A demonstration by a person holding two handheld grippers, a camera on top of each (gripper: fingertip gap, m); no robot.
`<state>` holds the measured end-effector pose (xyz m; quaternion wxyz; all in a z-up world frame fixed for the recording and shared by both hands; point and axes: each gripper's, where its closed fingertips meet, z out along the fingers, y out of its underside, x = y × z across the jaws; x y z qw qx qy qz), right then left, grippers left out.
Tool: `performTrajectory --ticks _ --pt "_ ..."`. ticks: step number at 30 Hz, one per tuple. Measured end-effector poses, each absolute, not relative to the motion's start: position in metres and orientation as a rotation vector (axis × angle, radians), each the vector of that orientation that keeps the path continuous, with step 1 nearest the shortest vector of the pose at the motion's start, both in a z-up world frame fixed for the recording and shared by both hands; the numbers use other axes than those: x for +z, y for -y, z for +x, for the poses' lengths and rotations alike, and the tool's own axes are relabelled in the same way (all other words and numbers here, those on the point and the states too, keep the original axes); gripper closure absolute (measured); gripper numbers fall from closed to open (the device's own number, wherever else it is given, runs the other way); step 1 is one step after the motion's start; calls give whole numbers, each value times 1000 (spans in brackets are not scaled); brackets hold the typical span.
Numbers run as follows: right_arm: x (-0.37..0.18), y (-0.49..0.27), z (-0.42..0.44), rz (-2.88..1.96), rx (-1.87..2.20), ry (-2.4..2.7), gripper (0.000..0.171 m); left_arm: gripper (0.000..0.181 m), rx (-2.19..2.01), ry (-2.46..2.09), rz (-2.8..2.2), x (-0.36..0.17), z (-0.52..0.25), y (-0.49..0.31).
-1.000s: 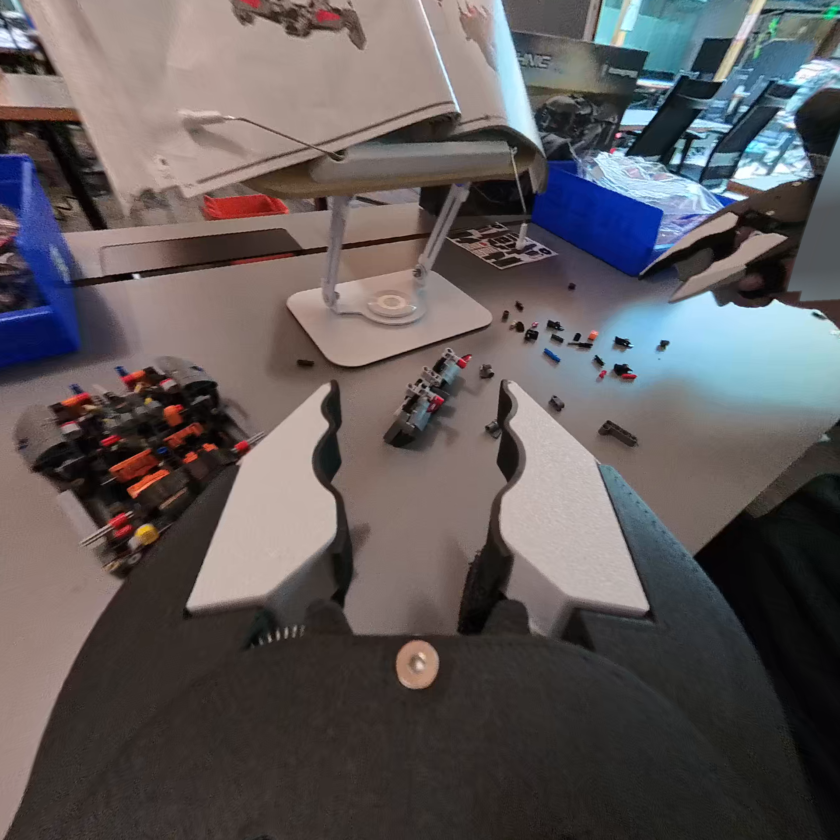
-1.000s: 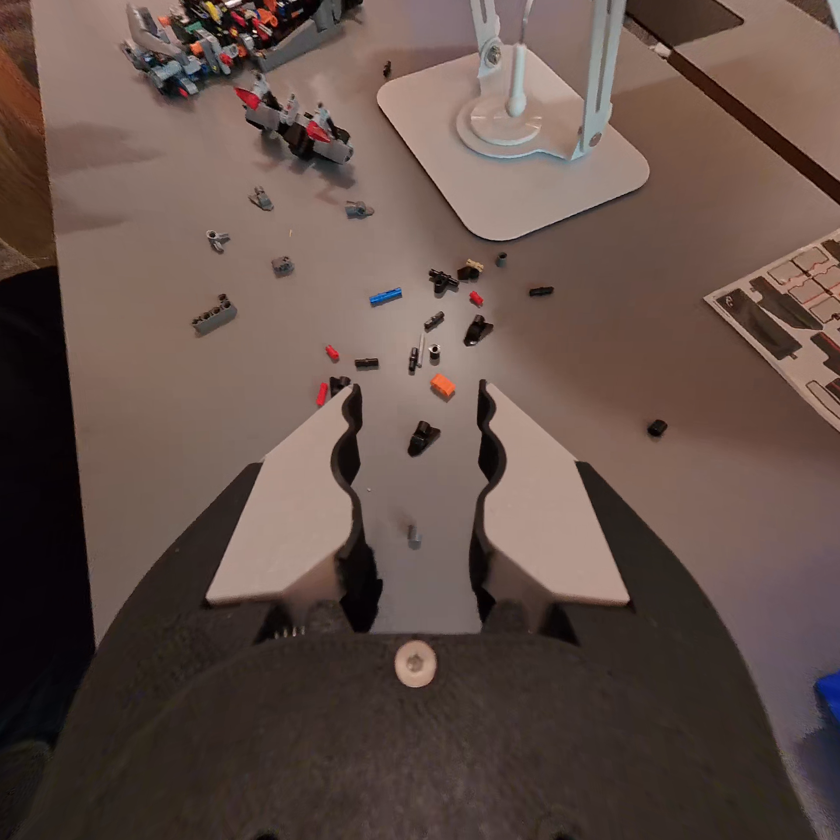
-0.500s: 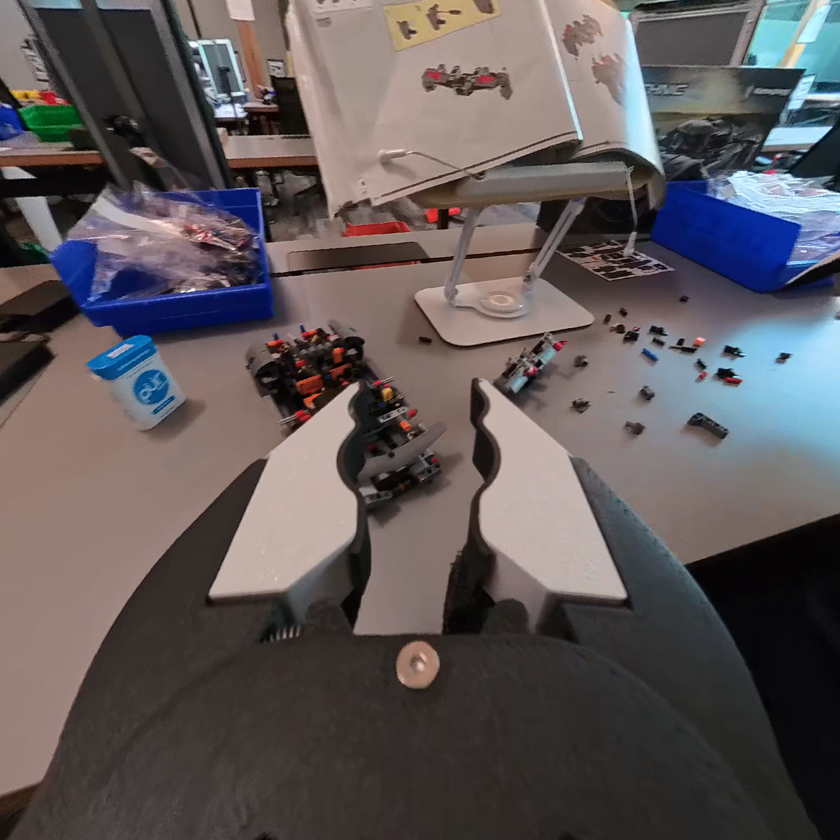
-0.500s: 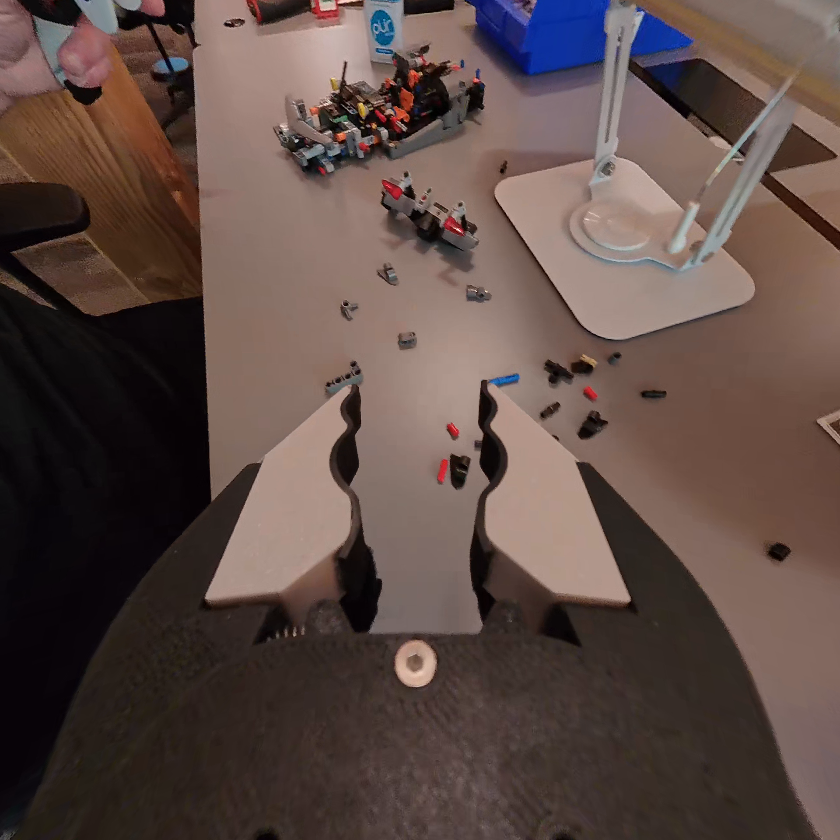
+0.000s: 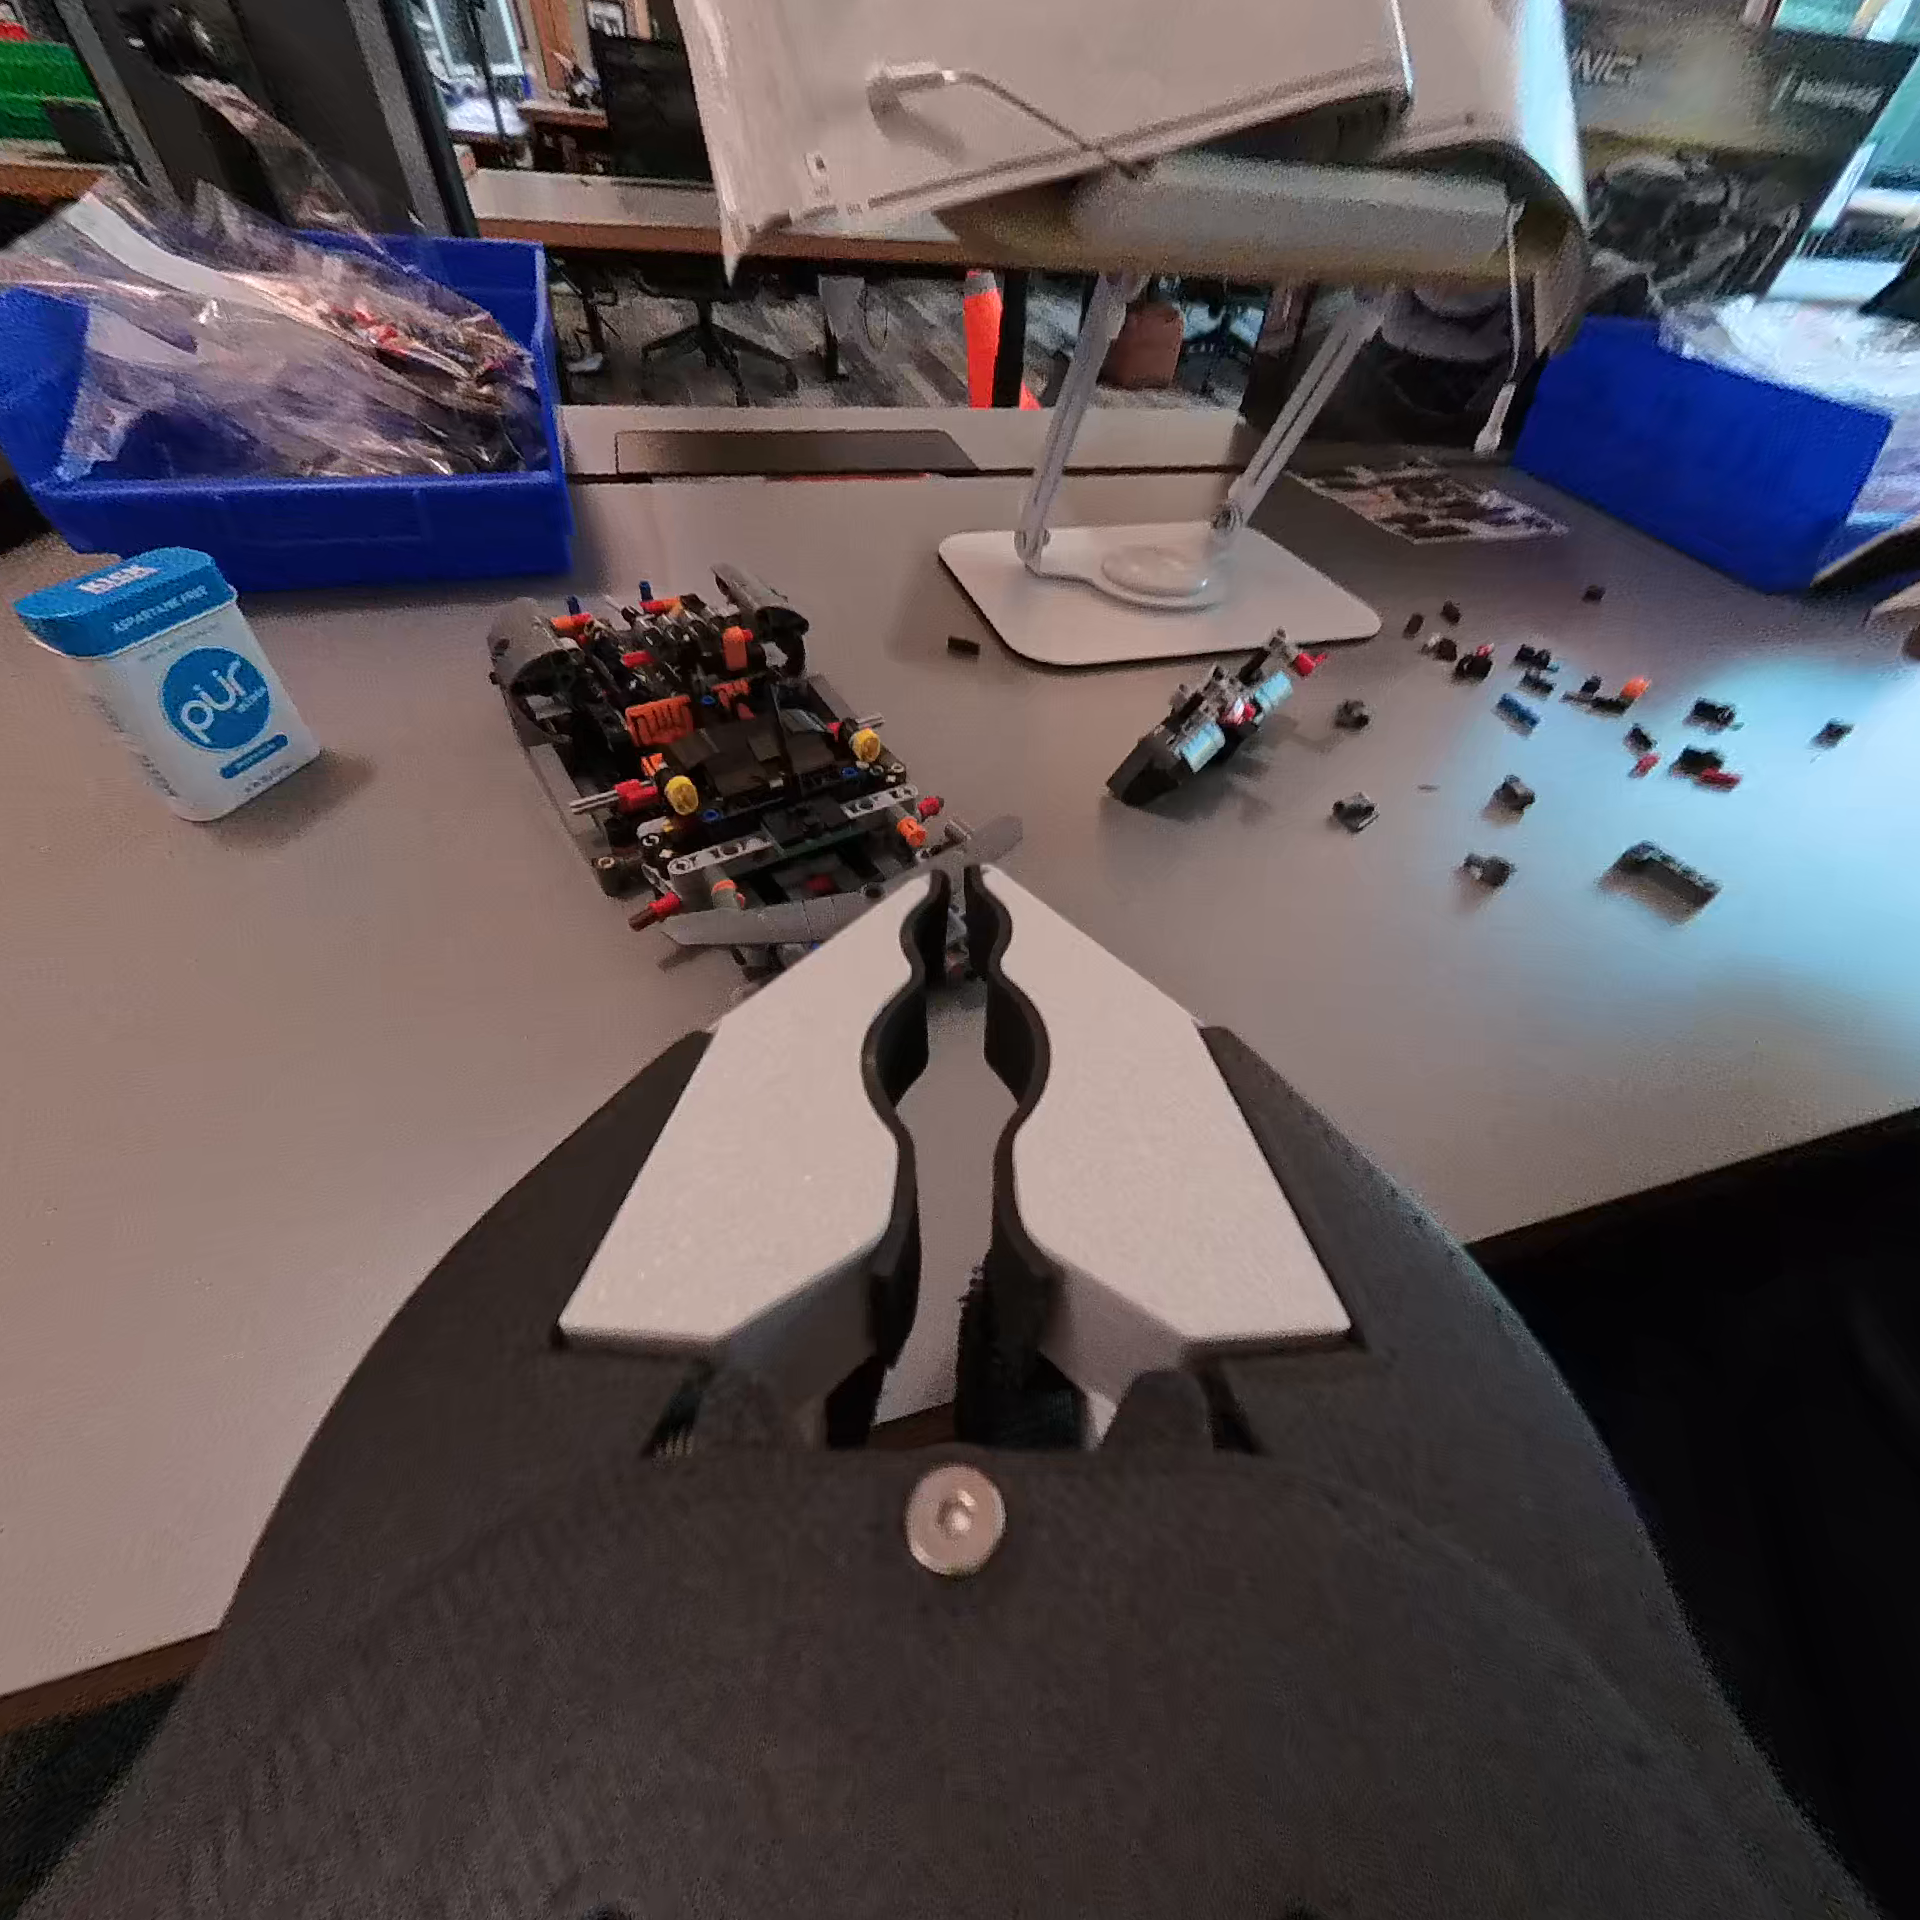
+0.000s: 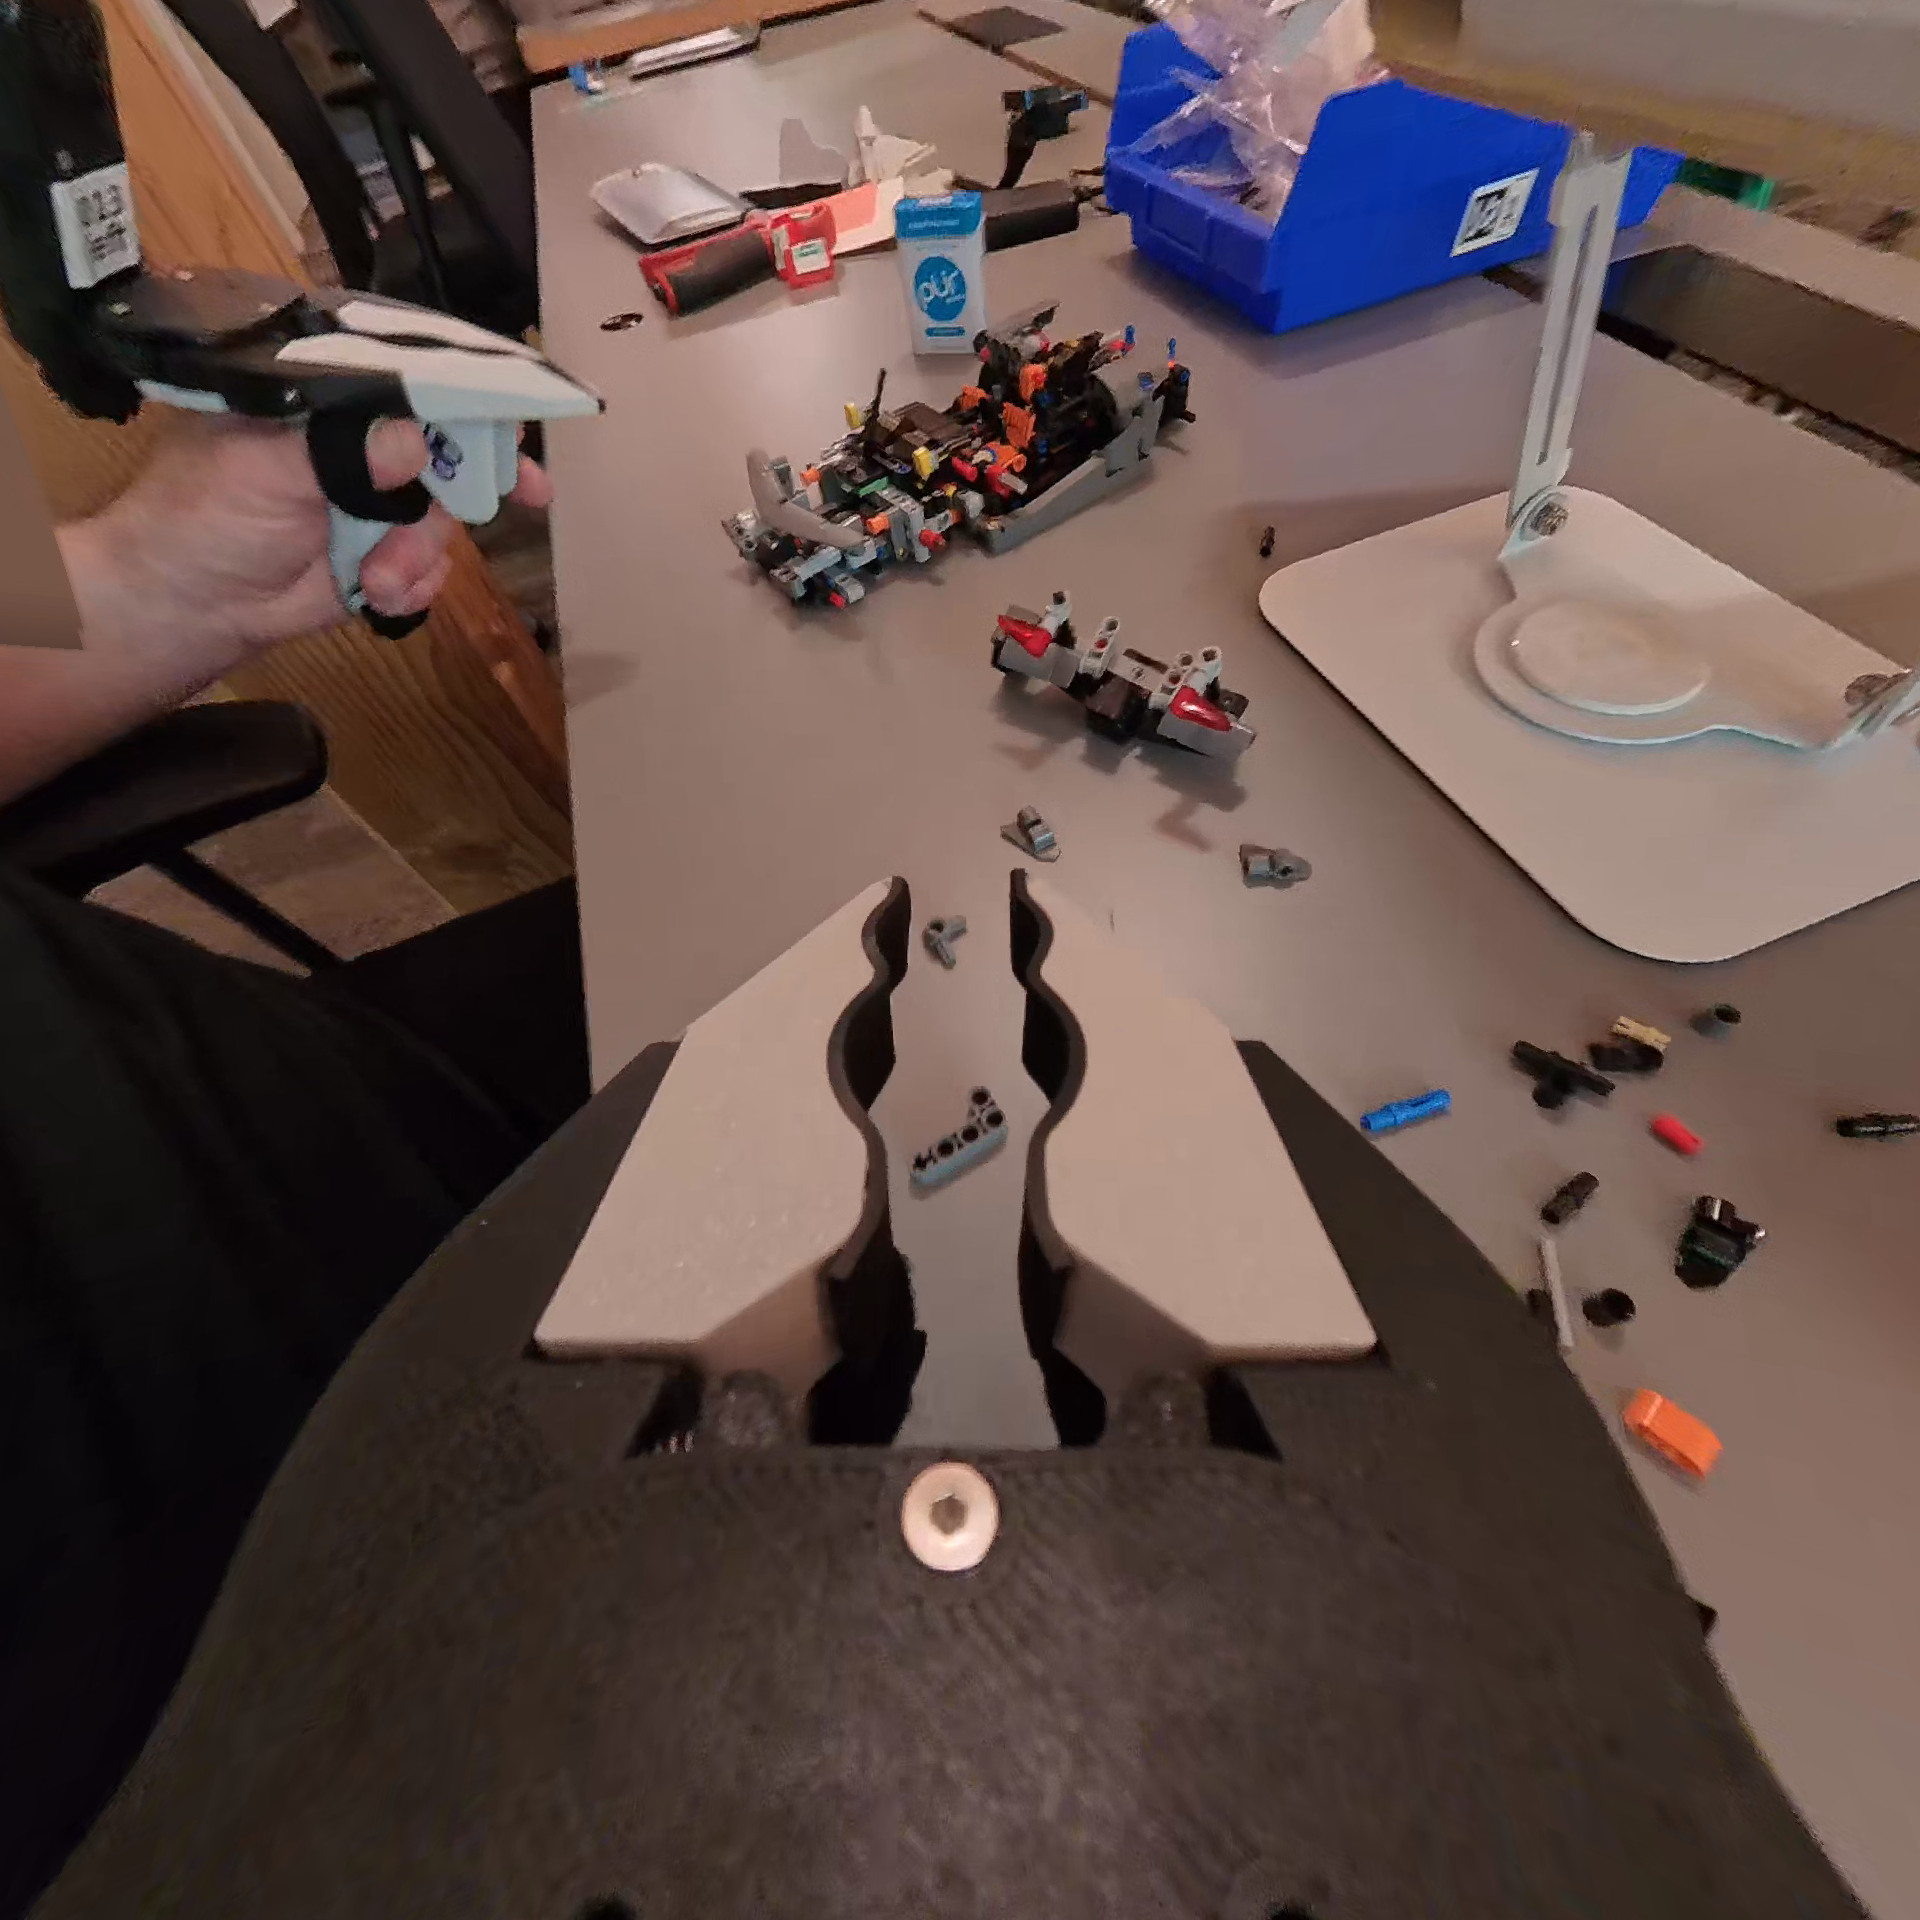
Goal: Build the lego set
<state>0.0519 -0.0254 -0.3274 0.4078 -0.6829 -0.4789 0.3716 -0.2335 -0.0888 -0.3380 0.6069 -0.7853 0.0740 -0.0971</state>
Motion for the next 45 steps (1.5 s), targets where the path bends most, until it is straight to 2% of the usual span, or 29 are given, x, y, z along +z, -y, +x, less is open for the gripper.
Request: performTrajectory --ticks 8,11,15,20,24,30,38,45 --pt "-351 13 39 -1600 780 1162 147 181 -131 -249 -1873 -360 -230 84" --pt "-348 13 39 -1537 745 1150 134 179 -178 -244 -1884 -362 -219 87" --pt "-348 18 37 -1467 662 1181 112 169 -59 -269 -1870 -354 -215 100" --pt "-363 22 34 -1467 611 1210 97 143 19 -189 -1835 -342 -222 121" --pt "-361 22 36 -1408 509 1202 94 142 53 -85 -1799 -332 -238 149" --pt "-367 13 36 -1430 409 1201 81 142 70 3 -1794 -336 -253 190" --pt "-368 4 42 -1444 327 1166 79 141 -94 234 -1786 -357 -266 249" --pt "-367 4 42 -1426 311 1171 77 143 -49 192 -1883 -379 -238 303"
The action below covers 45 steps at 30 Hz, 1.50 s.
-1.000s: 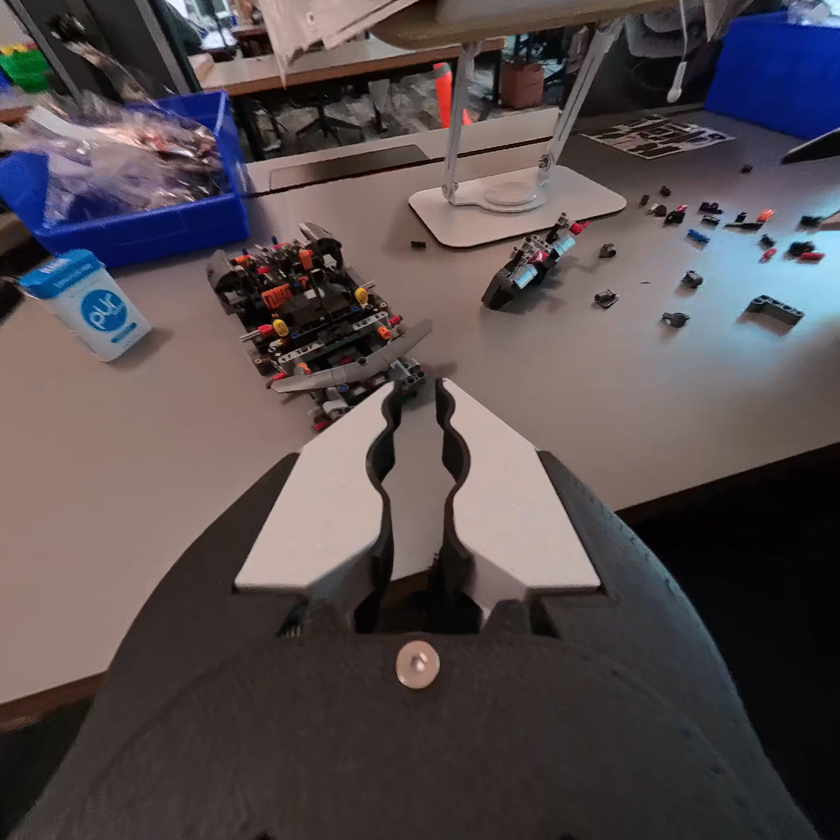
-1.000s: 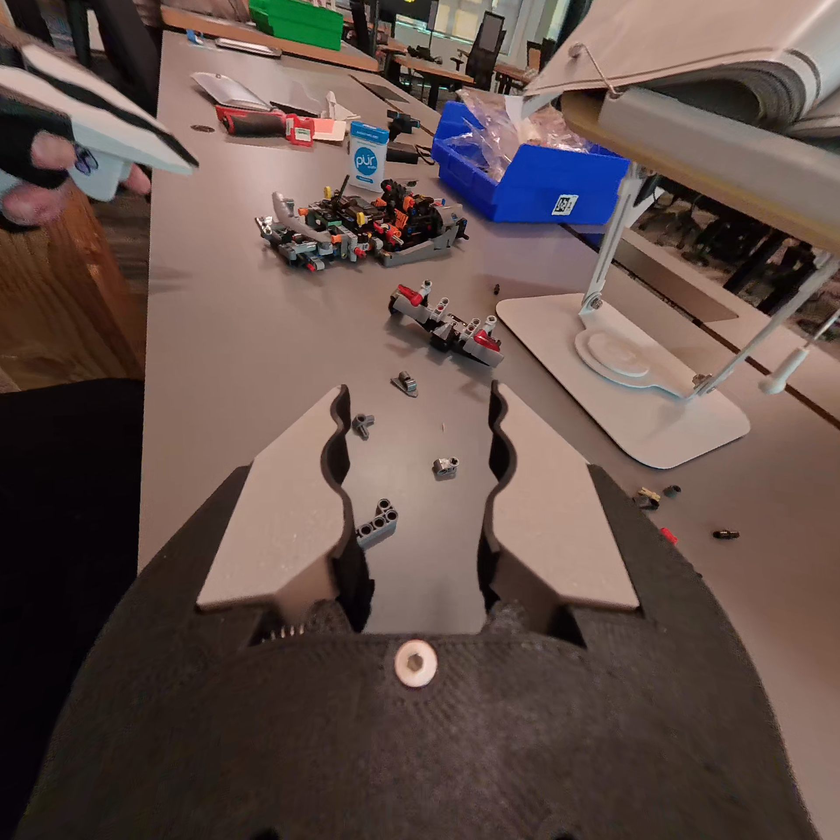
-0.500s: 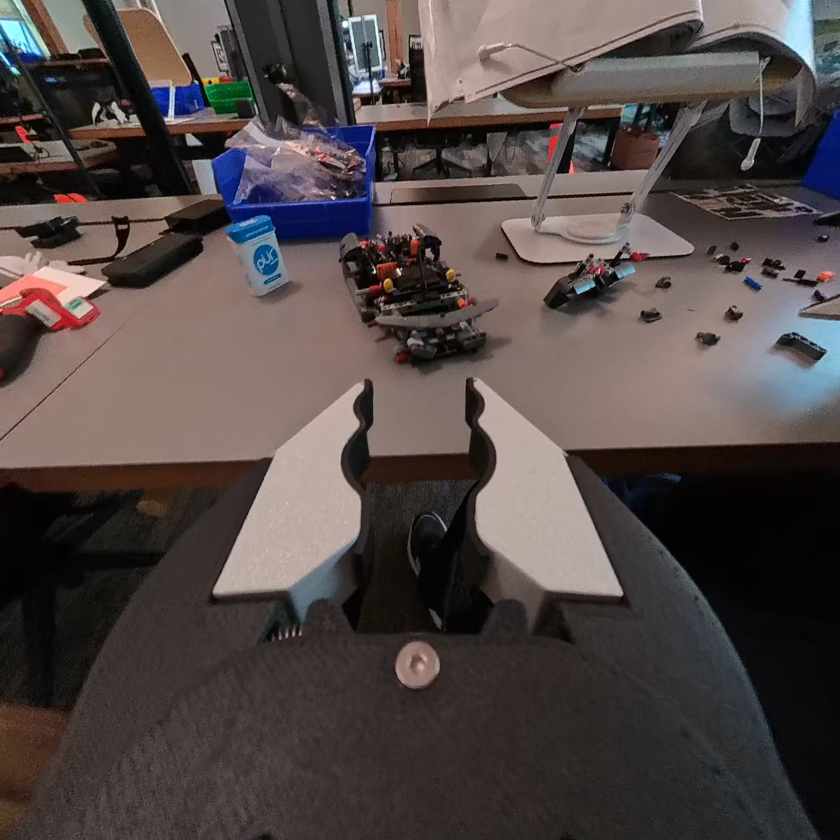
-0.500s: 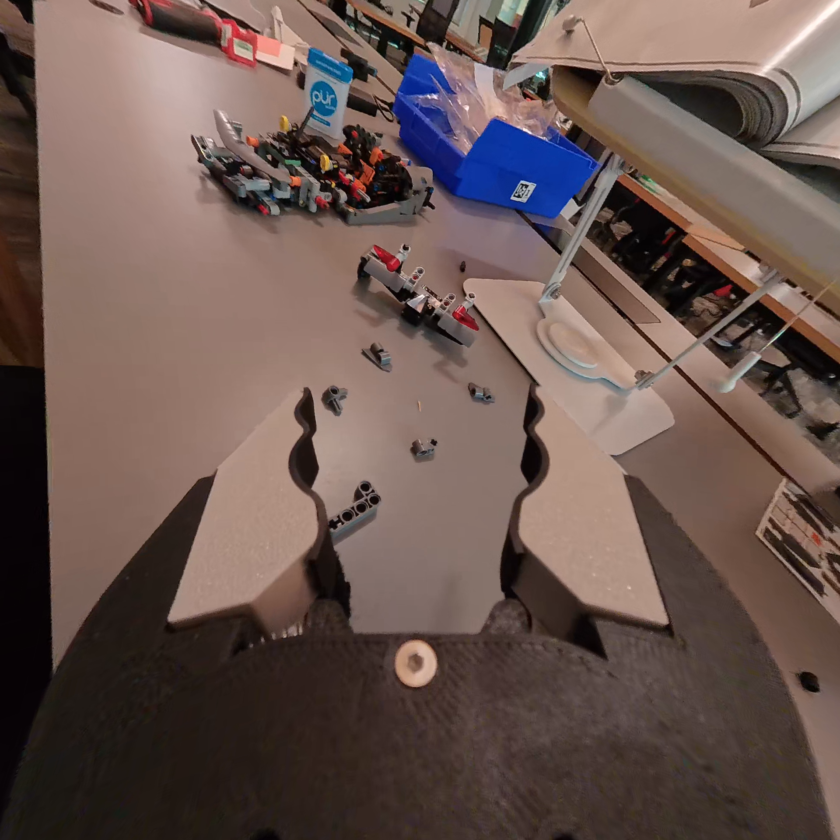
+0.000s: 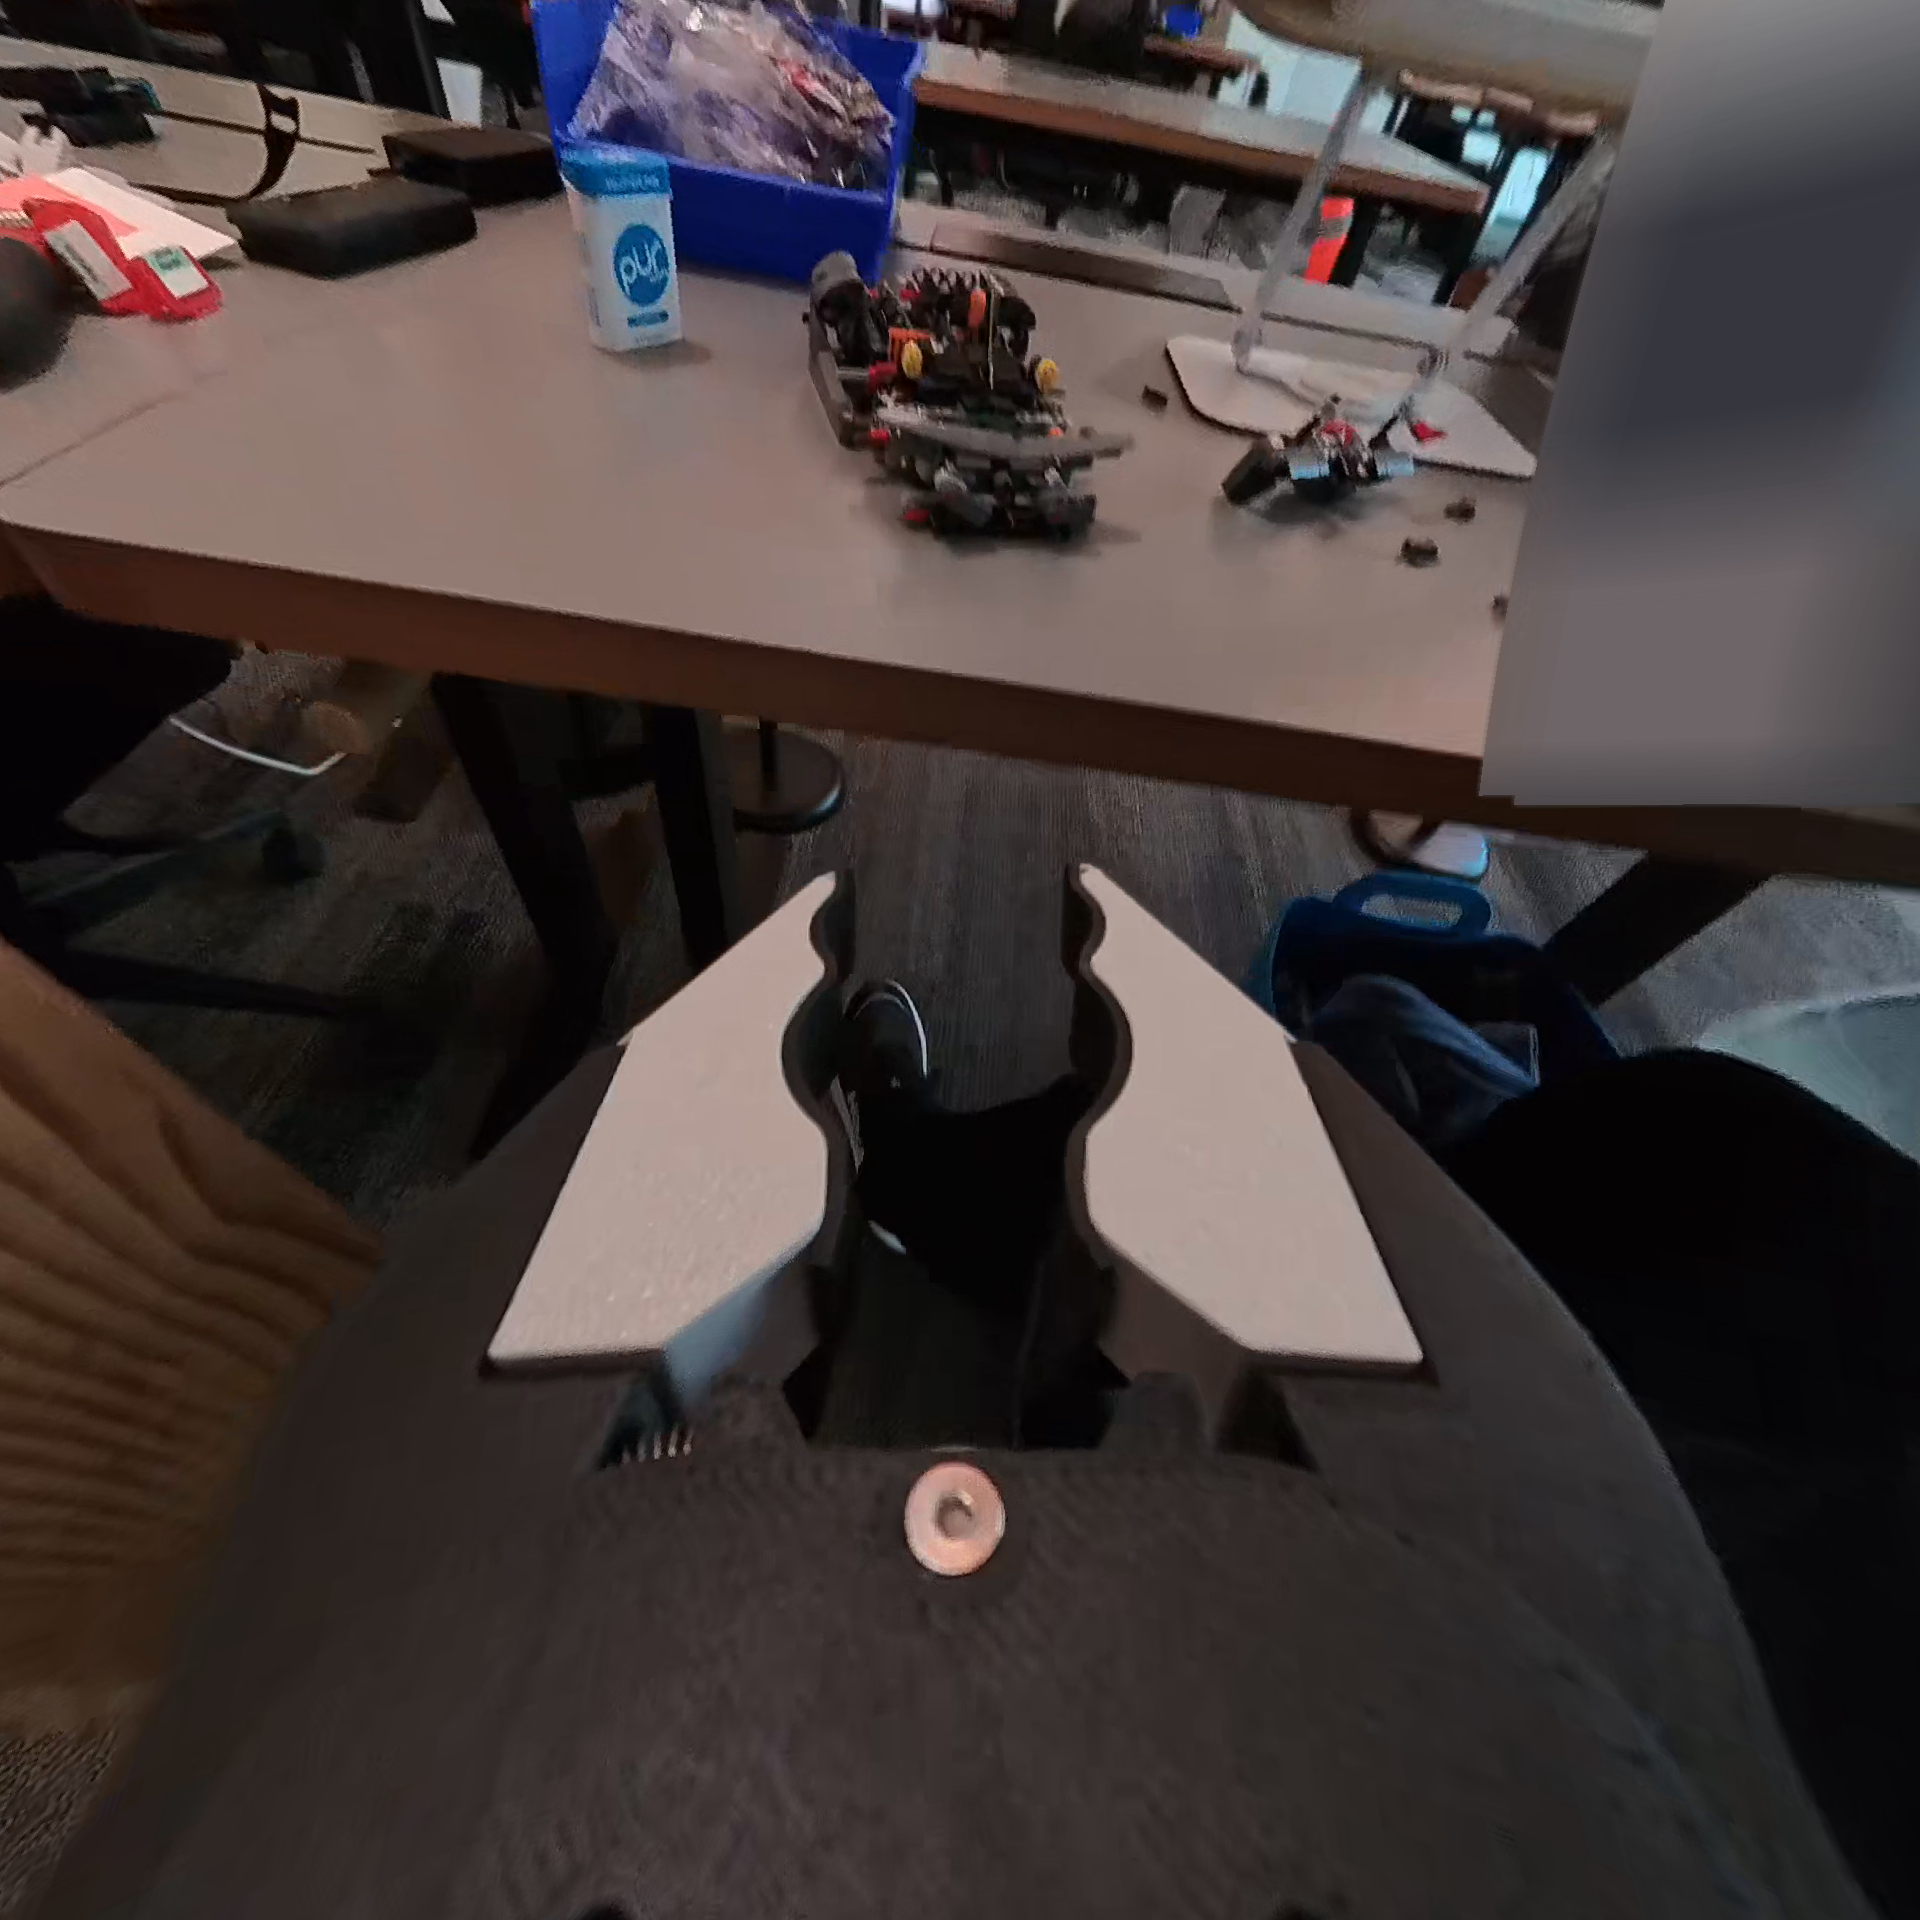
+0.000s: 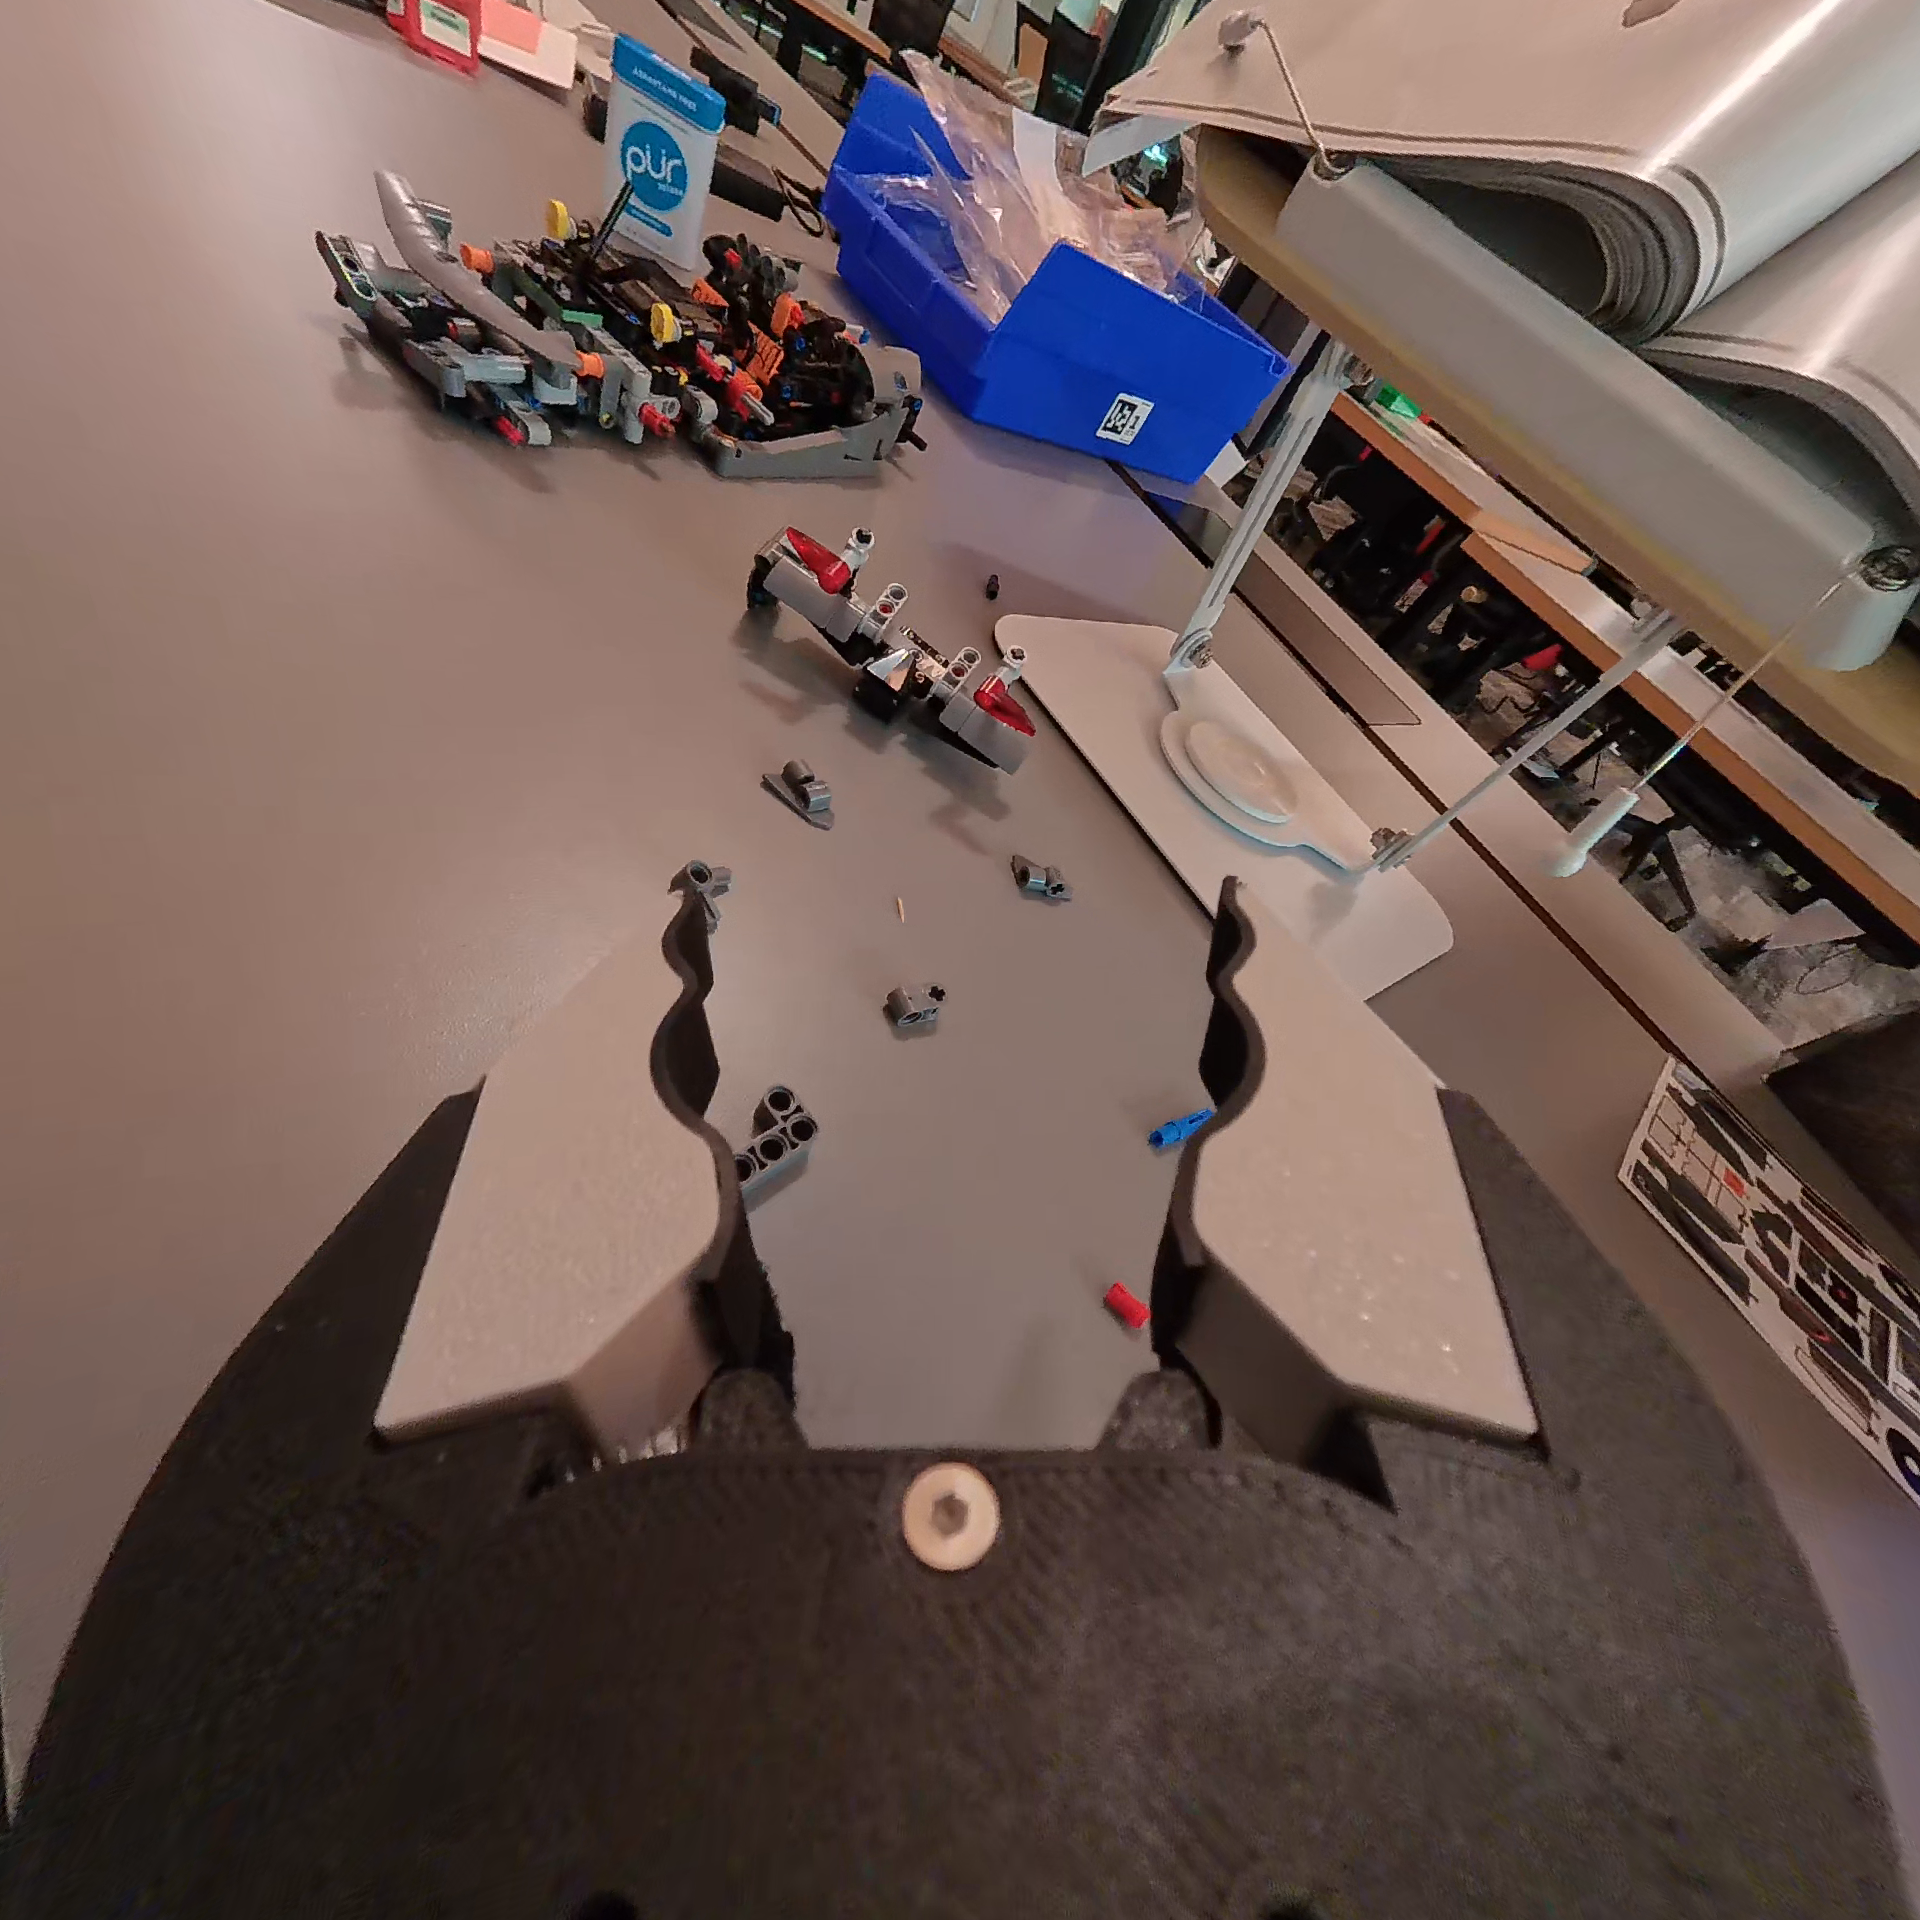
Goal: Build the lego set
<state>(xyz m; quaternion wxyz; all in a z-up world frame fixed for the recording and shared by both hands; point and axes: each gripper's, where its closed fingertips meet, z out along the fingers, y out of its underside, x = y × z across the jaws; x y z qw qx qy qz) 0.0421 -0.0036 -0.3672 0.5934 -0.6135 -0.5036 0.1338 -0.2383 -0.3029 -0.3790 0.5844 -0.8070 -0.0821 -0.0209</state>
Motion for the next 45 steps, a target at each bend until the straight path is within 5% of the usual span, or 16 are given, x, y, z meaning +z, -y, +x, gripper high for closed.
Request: performTrajectory --ticks 19,29,45 --pt "-368 5 38 -1380 199 1193 78 150 204 282 -1949 -390 -246 485" --pt "-375 -12 51 -1449 101 1147 78 145 -40 284 -1868 -385 -224 441" --pt "-380 -8 45 -1423 81 1199 77 150 94 290 -1943 -396 -226 505"
